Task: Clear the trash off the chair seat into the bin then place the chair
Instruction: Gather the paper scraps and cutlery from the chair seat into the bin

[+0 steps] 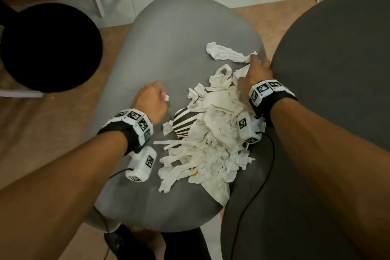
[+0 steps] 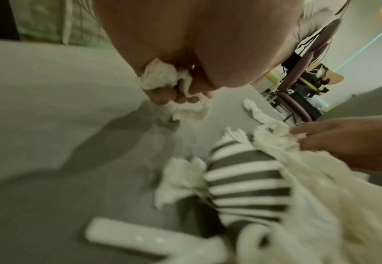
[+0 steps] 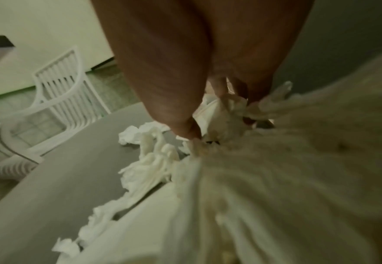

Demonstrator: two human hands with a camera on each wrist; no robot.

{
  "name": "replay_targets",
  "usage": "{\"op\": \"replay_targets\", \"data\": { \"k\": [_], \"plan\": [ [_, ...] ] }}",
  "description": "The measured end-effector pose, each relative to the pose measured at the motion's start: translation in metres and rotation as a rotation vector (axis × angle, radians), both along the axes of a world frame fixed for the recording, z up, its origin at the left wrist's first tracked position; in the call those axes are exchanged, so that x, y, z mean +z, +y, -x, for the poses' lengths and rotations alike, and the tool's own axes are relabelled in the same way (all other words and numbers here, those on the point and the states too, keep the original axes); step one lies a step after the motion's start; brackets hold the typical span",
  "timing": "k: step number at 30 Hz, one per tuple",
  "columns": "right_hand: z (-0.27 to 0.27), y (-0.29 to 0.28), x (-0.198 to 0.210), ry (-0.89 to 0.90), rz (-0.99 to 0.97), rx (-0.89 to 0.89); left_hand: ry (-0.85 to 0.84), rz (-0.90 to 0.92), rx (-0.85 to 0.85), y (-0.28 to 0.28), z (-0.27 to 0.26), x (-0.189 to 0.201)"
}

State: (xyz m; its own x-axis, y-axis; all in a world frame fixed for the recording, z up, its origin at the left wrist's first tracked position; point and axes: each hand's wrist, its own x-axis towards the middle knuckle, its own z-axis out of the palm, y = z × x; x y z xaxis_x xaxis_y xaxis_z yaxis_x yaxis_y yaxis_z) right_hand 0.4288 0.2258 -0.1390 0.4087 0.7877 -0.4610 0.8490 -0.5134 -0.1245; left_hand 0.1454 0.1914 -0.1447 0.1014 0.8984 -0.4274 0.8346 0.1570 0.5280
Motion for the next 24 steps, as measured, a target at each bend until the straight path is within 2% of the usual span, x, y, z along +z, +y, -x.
{"op": "replay_targets", "data": {
  "k": [3, 7, 11, 18, 22, 24],
  "plan": [
    [0.001, -0.003, -0.005, -0.044, 0.06, 0.037, -0.073, 0.094, -0.059, -0.016, -0.035, 0.006],
    [0.008, 0.0, -0.005, -0.081, 0.155, 0.008, 0.133, 0.2, -0.291, -0.025, -0.056, 0.005],
    [0.008, 0.001, -0.008, -0.055, 0.163, -0.034, 0.194, 0.244, -0.265, -0.024, -0.034, -0.005],
    [0.035, -0.01, 0.0, -0.053, -0.064, -0.058, -0.014, 0.266, -0.313, -0.046, 0.016, -0.012],
    [0.062, -0.024, 0.022, -0.113, -0.285, 0.051, -0.192, 0.187, -0.178, -0.059, 0.023, -0.003],
    [0.079, -0.033, 0.033, -0.077, -0.356, 0.091, -0.254, 0.158, -0.093, -0.064, 0.03, 0.005]
  ]
}}
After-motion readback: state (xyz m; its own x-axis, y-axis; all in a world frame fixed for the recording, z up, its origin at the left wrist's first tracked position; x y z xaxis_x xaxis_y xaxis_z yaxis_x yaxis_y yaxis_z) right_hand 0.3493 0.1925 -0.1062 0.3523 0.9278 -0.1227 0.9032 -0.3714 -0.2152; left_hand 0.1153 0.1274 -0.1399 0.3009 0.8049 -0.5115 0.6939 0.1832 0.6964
